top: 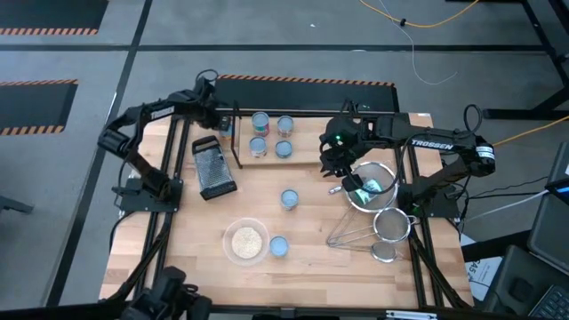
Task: Pick and place cans onto a shelf
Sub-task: Move the yellow pineapple can to middle of the table
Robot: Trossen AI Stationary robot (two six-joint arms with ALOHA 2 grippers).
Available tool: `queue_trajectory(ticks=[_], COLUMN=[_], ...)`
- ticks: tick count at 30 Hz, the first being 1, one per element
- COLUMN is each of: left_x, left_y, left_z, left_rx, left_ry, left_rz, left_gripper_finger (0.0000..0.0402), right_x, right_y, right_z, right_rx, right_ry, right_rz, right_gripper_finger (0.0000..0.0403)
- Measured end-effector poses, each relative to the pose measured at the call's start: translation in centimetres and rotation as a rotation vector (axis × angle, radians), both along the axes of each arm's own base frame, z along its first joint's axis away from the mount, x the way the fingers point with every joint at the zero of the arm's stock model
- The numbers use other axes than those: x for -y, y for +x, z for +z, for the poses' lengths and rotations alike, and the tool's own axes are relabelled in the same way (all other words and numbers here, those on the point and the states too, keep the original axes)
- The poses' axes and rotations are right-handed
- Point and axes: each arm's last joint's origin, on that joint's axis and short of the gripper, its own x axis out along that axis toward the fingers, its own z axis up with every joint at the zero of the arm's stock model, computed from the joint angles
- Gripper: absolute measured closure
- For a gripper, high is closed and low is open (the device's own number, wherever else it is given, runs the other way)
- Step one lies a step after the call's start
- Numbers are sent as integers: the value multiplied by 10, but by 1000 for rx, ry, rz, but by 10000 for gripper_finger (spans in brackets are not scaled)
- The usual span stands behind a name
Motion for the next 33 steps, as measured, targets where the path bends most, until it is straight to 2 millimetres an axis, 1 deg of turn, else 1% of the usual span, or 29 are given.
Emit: queue_trajectory(ticks=[4,9,24,27,33], left_x=[-3,-5,-5,-5,-6], left_y=[1,3,3,3,3], left_z=[-12,-21,-23,-23,-23], left_rx=[-18,-31,-57,-57,-77], left_ry=[-37,-64,-60,-61,-49], left_rz=[0,0,4,3,12], left_gripper_finger=[312,312,315,329,384], right_x=[0,0,0,0,0], right_y=[0,0,0,0,0], right_z=[0,0,0,0,0], right_rx=[1,3,4,4,3], right_ry=[0,-1,0,0,0], right_rz=[0,0,0,0,0], right_gripper_finger=[325,325,325,325,325])
